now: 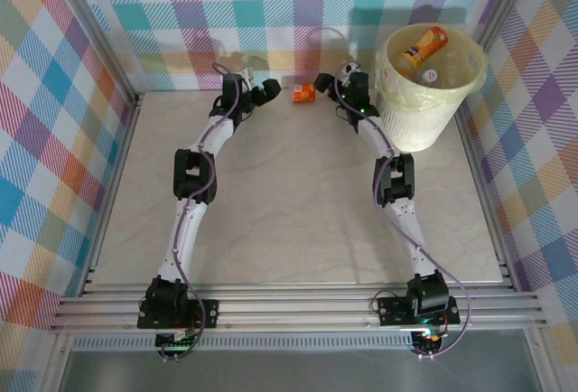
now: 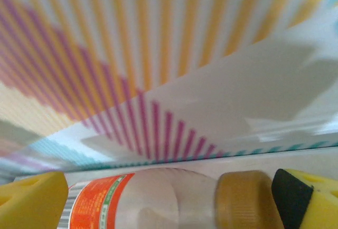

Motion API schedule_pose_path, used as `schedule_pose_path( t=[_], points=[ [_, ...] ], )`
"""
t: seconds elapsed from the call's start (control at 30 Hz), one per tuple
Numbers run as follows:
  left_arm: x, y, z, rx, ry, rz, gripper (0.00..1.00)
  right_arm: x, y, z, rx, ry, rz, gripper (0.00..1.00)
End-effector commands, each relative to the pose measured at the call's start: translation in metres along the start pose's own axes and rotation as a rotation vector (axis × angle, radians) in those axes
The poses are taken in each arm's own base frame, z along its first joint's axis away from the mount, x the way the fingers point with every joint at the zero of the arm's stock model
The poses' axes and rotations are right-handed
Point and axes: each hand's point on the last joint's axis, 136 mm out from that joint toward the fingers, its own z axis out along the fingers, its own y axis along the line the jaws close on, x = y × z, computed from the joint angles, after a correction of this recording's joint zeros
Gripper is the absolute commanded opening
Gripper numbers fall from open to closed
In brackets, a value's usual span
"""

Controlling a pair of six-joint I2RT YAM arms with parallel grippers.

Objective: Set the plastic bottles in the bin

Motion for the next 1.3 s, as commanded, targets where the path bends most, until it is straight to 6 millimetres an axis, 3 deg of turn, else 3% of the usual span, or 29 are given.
schedule_pose_path(
  t=[0.0, 0.3, 0.57, 0.7, 0.83, 1.0, 1.1, 1.2, 1.27],
  points=[
    [0.003, -0.013, 0.003, 0.024, 0.009, 0.028, 1.0, 0.011, 0.041, -0.002, -0.151, 0.068, -0.068, 1.0],
    [-0.005, -0.011, -0.002, -0.022, 0.003, 0.054, 1.0, 0.063, 0.134, -0.023, -0.397, 0.296, -0.224, 1.0],
    [0.002, 0.013, -0.025, -0.246, 0.065, -0.03, 1.0, 0.128, 0.215, -0.037, -0.578, 0.419, -0.375, 1.0],
    [0.016, 0.035, -0.041, -0.401, 0.112, -0.062, 1.0, 0.151, 0.239, -0.049, -0.648, 0.47, -0.417, 1.0],
    [0.033, 0.05, -0.048, -0.475, 0.164, -0.088, 1.0, 0.145, 0.261, -0.066, -0.716, 0.48, -0.394, 1.0],
    [0.049, 0.06, -0.056, -0.56, 0.21, -0.072, 0.95, 0.116, 0.274, -0.096, -0.693, 0.374, -0.415, 1.0],
    [0.057, 0.066, -0.064, -0.615, 0.246, -0.054, 0.85, 0.094, 0.263, -0.116, -0.575, 0.281, -0.413, 1.0],
    [0.063, 0.072, -0.073, -0.67, 0.276, -0.027, 0.67, 0.076, 0.244, -0.138, -0.432, 0.218, -0.405, 1.0],
    [0.068, 0.074, -0.079, -0.697, 0.304, -0.006, 0.61, 0.065, 0.228, -0.155, -0.322, 0.18, -0.395, 1.0]
  ],
)
